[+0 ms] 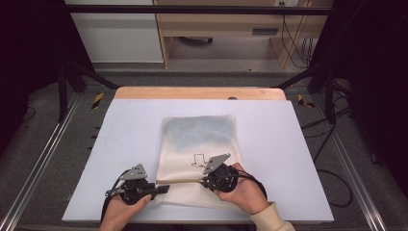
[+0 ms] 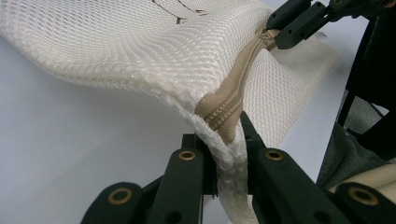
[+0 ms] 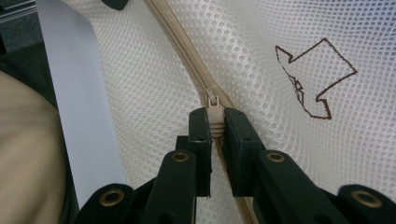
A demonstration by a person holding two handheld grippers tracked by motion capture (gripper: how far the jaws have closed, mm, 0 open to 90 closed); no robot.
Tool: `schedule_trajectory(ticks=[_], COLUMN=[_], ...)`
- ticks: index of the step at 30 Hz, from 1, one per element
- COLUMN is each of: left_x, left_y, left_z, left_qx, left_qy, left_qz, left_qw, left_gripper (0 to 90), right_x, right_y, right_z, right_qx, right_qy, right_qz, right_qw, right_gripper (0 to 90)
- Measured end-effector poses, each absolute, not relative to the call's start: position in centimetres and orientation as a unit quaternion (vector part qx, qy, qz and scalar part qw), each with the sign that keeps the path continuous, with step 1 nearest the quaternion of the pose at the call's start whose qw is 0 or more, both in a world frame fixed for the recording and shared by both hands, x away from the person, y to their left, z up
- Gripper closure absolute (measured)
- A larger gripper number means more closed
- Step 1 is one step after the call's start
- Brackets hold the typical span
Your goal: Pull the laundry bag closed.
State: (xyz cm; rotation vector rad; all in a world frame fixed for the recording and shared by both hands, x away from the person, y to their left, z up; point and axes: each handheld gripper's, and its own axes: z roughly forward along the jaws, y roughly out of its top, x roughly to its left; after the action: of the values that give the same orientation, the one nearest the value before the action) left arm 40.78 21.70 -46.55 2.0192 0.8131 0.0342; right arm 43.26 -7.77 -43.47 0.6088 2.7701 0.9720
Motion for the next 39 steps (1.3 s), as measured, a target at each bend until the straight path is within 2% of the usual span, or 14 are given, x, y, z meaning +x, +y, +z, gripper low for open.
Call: schedule_trajectory(ticks=[39], left_x=[40.7], left_y=[21.7], left_z=[-46.5], left_qx=[0.821], left_qy=[0.328], left_qz=[0.012], left_qw=[0.468], left_gripper=[83.7], right_x=[43.1], right_y=[-9.0], right_z=[-43.3], right_qx=[0.216], right_qy=[0.917], right_qz=[0.327], right_qw=[0.078], right_gripper=[81.8])
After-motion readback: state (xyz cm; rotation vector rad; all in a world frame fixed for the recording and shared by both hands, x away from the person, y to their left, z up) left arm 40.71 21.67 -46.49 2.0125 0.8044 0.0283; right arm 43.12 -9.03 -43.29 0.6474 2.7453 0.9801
